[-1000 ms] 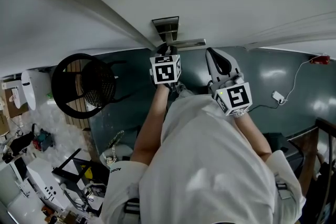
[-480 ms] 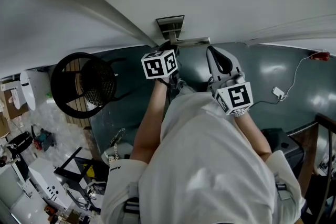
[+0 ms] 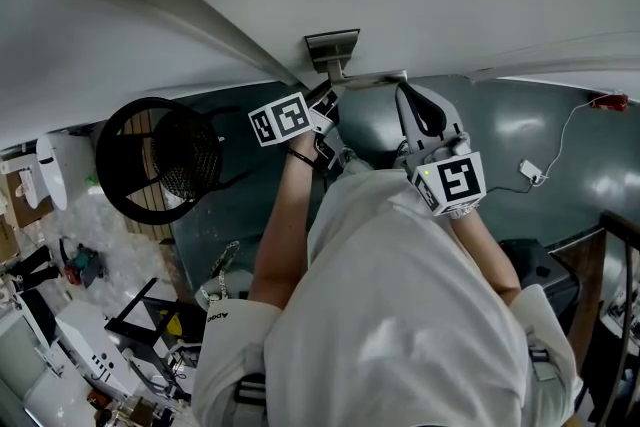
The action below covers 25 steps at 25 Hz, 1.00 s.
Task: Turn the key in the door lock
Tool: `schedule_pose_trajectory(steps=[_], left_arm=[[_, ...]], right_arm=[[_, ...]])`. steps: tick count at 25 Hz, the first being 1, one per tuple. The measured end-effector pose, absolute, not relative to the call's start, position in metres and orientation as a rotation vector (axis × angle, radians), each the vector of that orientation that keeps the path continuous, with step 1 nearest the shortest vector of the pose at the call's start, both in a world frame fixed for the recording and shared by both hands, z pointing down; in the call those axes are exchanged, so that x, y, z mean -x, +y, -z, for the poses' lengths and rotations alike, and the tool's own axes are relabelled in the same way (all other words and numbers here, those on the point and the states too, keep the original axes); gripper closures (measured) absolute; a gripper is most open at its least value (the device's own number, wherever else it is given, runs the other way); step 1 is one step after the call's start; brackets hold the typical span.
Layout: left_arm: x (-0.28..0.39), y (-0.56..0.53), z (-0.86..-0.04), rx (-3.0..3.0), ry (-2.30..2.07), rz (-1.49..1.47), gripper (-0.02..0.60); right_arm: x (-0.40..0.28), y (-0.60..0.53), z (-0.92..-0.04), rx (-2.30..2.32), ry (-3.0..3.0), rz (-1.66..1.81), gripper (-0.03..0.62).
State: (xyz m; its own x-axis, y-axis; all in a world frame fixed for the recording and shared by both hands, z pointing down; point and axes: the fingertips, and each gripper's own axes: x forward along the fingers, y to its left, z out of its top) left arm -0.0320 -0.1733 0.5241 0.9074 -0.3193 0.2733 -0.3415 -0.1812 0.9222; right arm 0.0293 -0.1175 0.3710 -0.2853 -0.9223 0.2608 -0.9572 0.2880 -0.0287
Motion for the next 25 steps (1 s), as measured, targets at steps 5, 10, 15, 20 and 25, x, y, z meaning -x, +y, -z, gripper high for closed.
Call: schedule_pose_trajectory(steps=[5,10,15,20,25], left_arm=[[0.029,-0.172,-0.511,-1.657,-0.288,0.191,0.552],[0.03,-0.173,-0.507,-1.548,-0.055,0.46,0.552],[0.034,-0.175,-0.506,-1.471,0.044,0.627,0.552],[0.037,-0.177,-0.507,-1.308,0.083,0.806,0.552],[0.039,-0.178,-0.507,-1.286,0.064,0.855,0.552]], right_arm=[[-0.024,-0.121,-0.37,-1.719,-2.372,-0.265,0.602],[-0.026,-0.122,-0.371,-1.709,-2.37,-0.257,0.602],[-0.029,-0.119,-0.372,-1.714,-2.363,-0.263,0.602],[-0.034,-0.113,-0.373,-1.723,-2.354,-0.263,0.602],[-0.036,-0.107,-0.372,-1.731,-2.35,-0.266,0.602]])
